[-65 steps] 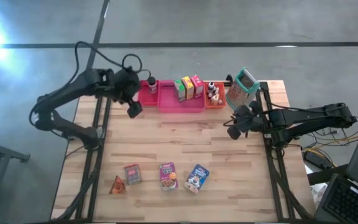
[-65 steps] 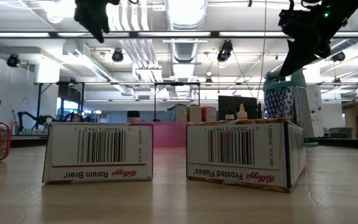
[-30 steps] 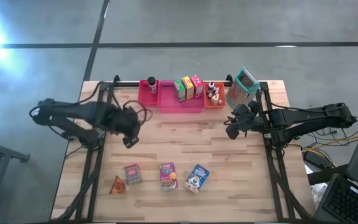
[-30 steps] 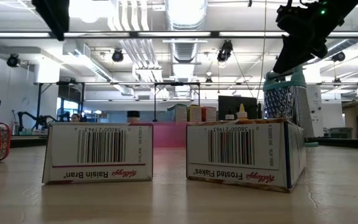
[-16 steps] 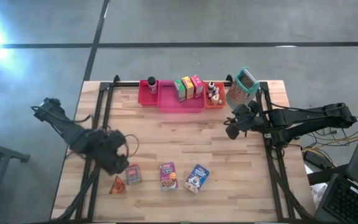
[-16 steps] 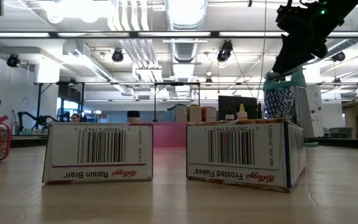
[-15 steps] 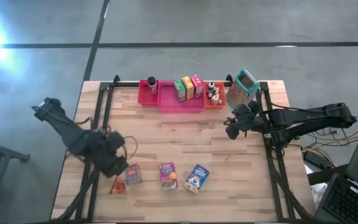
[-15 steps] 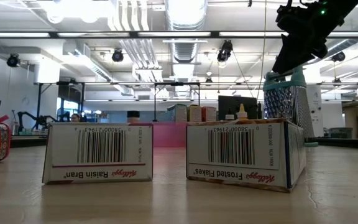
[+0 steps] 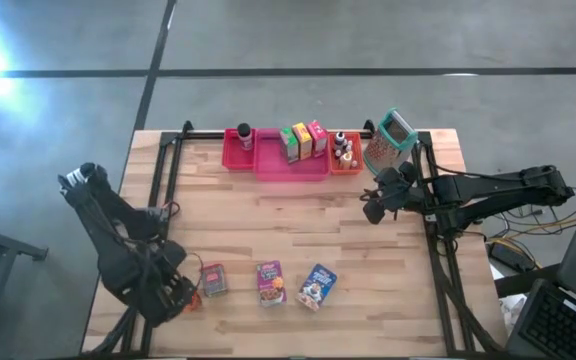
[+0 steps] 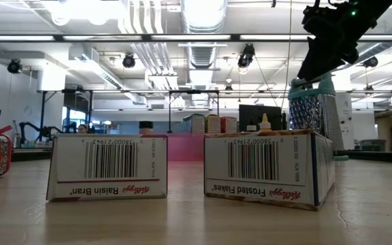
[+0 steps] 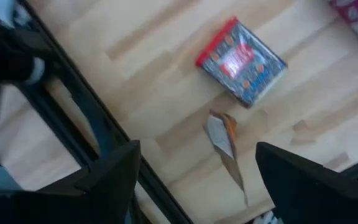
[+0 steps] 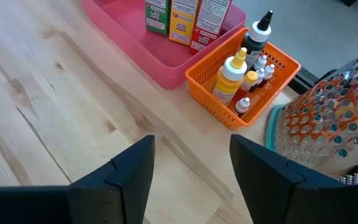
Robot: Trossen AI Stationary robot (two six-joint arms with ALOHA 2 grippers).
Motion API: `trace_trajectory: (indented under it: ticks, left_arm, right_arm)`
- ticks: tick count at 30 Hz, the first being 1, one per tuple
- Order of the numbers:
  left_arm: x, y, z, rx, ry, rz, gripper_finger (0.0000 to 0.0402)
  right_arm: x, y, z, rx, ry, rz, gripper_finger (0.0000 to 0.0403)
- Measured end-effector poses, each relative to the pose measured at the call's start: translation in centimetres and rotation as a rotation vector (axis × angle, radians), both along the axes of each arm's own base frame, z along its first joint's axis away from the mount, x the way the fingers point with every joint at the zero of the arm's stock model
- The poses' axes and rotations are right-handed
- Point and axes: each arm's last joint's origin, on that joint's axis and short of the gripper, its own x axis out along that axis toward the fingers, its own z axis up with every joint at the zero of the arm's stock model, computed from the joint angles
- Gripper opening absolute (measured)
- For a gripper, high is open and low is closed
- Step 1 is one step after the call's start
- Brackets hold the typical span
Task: Pick & Place Kitchen Items
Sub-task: Put the orange seasoning pack into red bin
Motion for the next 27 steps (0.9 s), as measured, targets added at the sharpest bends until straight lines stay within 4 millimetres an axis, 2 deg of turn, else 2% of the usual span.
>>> trace_trajectory:
  ticks: [8,17,27]
  left_arm:
    - [1.2,-1.9,-1.6,-0.11,0.001,-0.003,0.0323]
    - [2.1,-3.0,-3.4,-0.045,0.048,-0.023,0.0323]
    - [2.3,-3.1,-4.5,-0.022,0.071,0.005,0.0323]
  right_arm:
    - [0.0,0.0,0.0,0.0,0.0,0.0,0.0216]
    - [0.0,0.0,0.0,0.0,0.0,0.0,0.0231]
    - [0.0,0.0,0.0,0.0,0.0,0.0,0.0259]
